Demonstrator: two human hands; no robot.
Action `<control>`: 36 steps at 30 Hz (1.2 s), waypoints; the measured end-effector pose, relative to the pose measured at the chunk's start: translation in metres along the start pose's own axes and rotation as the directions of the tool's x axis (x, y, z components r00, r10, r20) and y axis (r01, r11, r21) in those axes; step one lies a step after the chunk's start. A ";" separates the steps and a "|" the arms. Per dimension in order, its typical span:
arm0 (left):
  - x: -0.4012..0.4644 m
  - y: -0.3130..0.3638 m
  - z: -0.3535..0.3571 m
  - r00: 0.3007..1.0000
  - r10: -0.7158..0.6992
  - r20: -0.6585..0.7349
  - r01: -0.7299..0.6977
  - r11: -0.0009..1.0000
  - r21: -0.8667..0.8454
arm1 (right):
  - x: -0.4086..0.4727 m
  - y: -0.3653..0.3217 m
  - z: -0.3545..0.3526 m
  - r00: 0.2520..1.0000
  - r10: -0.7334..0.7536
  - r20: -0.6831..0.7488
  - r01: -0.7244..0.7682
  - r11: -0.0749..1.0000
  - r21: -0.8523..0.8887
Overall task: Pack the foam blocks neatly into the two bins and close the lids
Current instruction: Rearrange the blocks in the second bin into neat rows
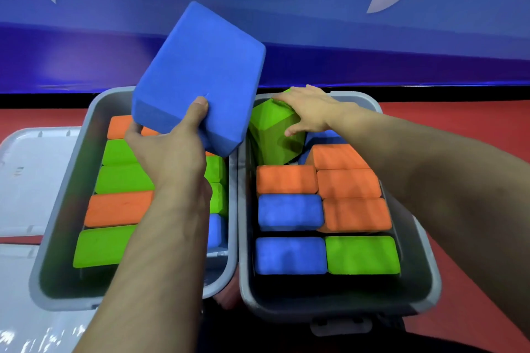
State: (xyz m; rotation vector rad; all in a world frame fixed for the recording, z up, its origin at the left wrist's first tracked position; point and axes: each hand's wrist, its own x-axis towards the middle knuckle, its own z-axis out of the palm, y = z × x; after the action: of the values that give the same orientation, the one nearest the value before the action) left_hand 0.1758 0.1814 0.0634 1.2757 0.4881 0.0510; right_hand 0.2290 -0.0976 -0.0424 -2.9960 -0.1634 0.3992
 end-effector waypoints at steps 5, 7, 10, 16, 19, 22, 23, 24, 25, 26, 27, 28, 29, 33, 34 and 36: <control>0.000 -0.001 0.000 0.999 -0.038 0.021 0.038 0.999 0.014 | 0.006 -0.003 0.002 0.999 -0.033 -0.010 0.032 0.990 -0.141; 0.001 -0.003 0.000 0.999 -0.044 0.026 0.043 0.999 0.018 | 0.005 -0.003 0.004 0.999 -0.039 0.005 0.039 0.994 -0.106; 0.001 -0.002 0.000 0.998 -0.046 0.036 0.045 0.999 0.015 | 0.004 -0.008 0.003 0.998 -0.057 0.023 0.059 0.994 -0.087; 0.001 -0.003 0.000 0.999 -0.040 0.036 0.039 0.999 0.012 | -0.004 -0.011 0.004 0.996 -0.085 -0.004 0.085 0.996 -0.016; 0.002 -0.003 0.000 0.998 -0.040 0.043 0.040 0.999 0.007 | -0.011 -0.005 0.006 0.997 -0.074 -0.034 0.075 0.996 0.047; 0.002 -0.001 -0.001 0.998 -0.038 0.041 0.038 0.999 0.004 | -0.020 0.008 0.006 0.998 -0.010 -0.063 0.020 0.987 0.161; 0.002 -0.001 -0.001 0.999 -0.038 0.039 0.038 0.999 0.005 | -0.024 0.013 0.005 0.997 0.025 -0.069 -0.011 0.979 0.205; 0.001 -0.001 -0.001 0.999 -0.037 0.037 0.037 0.999 0.007 | -0.029 0.016 0.003 0.995 0.058 -0.080 -0.037 0.969 0.246; 0.001 -0.001 -0.001 0.999 -0.037 0.035 0.036 0.999 0.009 | -0.033 0.019 0.000 0.991 0.087 -0.099 -0.056 0.958 0.282; 0.001 0.000 0.000 0.999 -0.037 0.034 0.036 0.999 0.010 | -0.036 0.021 -0.003 0.985 0.114 -0.127 -0.069 0.947 0.315; 0.000 0.000 0.000 0.999 -0.037 0.033 0.036 0.999 0.009 | -0.039 0.023 -0.006 0.977 0.142 -0.158 -0.081 0.936 0.342; 0.000 0.000 0.000 0.999 -0.038 0.033 0.037 0.999 0.010 | -0.040 0.024 -0.010 0.967 0.175 -0.188 -0.097 0.927 0.363; -0.001 0.001 0.000 0.999 -0.040 0.034 0.039 0.999 0.011 | -0.041 0.024 -0.015 0.956 0.203 -0.211 -0.112 0.920 0.376; -0.004 0.001 0.002 0.998 -0.054 0.042 0.053 0.998 0.018 | -0.040 0.013 -0.031 0.968 0.170 -0.184 -0.112 0.951 0.289; -0.005 0.001 0.002 0.997 -0.056 0.044 0.055 0.998 0.015 | -0.040 0.008 -0.033 0.972 0.156 -0.175 -0.106 0.958 0.265; -0.004 0.001 0.002 0.998 -0.051 0.045 0.051 0.999 0.008 | -0.040 0.001 -0.036 0.976 0.144 -0.161 -0.104 0.967 0.233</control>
State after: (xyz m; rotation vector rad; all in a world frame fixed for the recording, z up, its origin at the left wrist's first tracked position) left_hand 0.1731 0.1788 0.0661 1.2676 0.4818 -0.0225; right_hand 0.2004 -0.1071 0.0024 -2.8072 0.0812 0.1482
